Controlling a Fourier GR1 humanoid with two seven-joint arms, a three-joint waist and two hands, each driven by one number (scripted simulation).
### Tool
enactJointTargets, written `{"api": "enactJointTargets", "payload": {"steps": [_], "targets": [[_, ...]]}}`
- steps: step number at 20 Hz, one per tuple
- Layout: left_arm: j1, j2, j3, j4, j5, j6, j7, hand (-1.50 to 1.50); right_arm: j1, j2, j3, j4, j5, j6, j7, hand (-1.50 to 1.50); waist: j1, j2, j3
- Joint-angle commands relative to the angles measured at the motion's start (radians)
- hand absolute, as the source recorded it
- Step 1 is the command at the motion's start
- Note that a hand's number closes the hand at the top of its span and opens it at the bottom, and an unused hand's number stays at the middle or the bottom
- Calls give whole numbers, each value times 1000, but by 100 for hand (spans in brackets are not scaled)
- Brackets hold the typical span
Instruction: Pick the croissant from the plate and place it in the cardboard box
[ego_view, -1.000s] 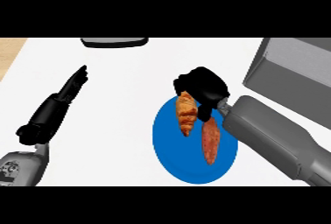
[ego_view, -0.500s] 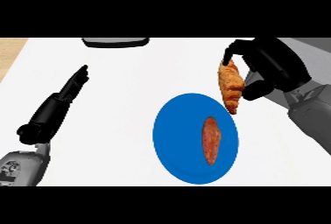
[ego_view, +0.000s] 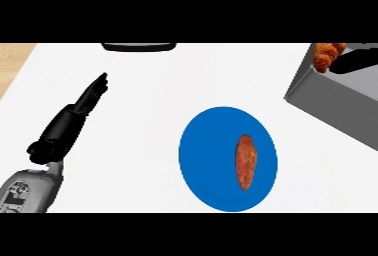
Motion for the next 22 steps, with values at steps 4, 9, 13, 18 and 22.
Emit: {"api": "enactJointTargets", "payload": {"steps": [4, 9, 13, 18, 22], "targets": [[-11, -32, -14, -6, -28, 1, 6, 0, -102, -65, -128, 355, 29, 67, -172, 150, 21, 7, 0], [-58, -38, -6, 54, -25, -20, -12, 0, -156, -64, -45, 558, 160, 109, -239, 150, 35, 17, 0], [-63, -42, -20, -25, -9, -31, 50, 0, -186, -103, -17, 694, 174, 290, -281, 150, 65, 22, 2], [-71, -41, -13, 1, -26, -31, 23, 0, -233, -139, 13, 828, 234, 399, -404, 150, 63, 24, 2], [-71, -37, -5, 16, -20, -44, 6, 0, -211, -161, 54, 920, 293, 439, -460, 150, 71, 31, 3]]}}
